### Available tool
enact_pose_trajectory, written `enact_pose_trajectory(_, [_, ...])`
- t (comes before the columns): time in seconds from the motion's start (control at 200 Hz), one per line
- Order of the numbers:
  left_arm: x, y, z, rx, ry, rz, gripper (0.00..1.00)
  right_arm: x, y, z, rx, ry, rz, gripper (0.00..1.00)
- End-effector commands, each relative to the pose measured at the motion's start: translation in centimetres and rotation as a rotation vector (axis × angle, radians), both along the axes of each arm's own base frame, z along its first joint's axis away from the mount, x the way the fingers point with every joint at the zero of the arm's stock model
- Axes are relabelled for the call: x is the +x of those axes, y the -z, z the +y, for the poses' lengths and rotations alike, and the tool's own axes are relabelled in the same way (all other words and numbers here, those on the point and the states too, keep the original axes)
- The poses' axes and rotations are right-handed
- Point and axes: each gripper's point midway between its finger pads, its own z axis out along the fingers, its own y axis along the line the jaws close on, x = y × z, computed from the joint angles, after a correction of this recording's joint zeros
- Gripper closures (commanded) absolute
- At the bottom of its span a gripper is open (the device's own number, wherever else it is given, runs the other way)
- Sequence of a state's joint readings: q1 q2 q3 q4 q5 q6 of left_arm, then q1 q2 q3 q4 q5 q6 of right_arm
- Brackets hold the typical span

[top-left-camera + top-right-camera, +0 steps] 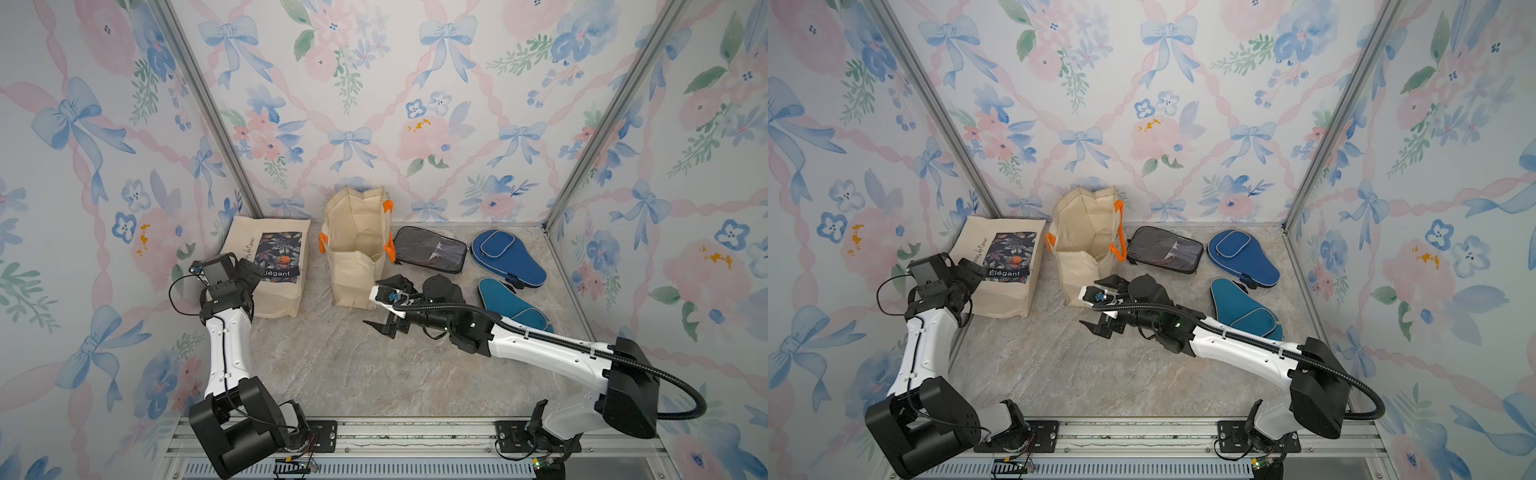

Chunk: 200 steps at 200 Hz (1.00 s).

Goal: Remove the ping pong set from the canvas bag
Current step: Pick up the canvas bag from the corner of the board.

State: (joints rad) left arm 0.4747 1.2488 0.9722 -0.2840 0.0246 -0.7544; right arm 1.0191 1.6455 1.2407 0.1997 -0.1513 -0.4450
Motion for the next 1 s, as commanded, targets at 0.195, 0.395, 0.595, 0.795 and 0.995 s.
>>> enact_pose_trajectory(0.195, [1.2,1.9,1.0,-0.02,-0.032,-0.023,0.08,-0.7,0.8,1.0,-0.021,-0.042,-0.09,0.03])
enact_pose_trajectory(0.395, [2.3,2.4,1.2,-0.001,-0.002,-0.035,0.12,-0.9,1.4,0.9,-0.02,-0.046,-0.079,0.03])
enact_pose_trajectory(0.595, [3.1,3.9,1.5,-0.007,0.012,-0.009,0.19,-1.0,1.8,1.0,-0.016,-0.051,-0.064,0.03])
enact_pose_trajectory(0.795, [3.4,5.0,1.6,-0.019,0.014,0.01,0.32,-0.9,2.0,0.7,-0.027,-0.035,-0.067,0.03])
enact_pose_trajectory(0.995, [3.4,4.5,1.5,0.002,0.027,0.003,0.68,-0.8,2.1,0.8,-0.027,-0.031,-0.057,0.03])
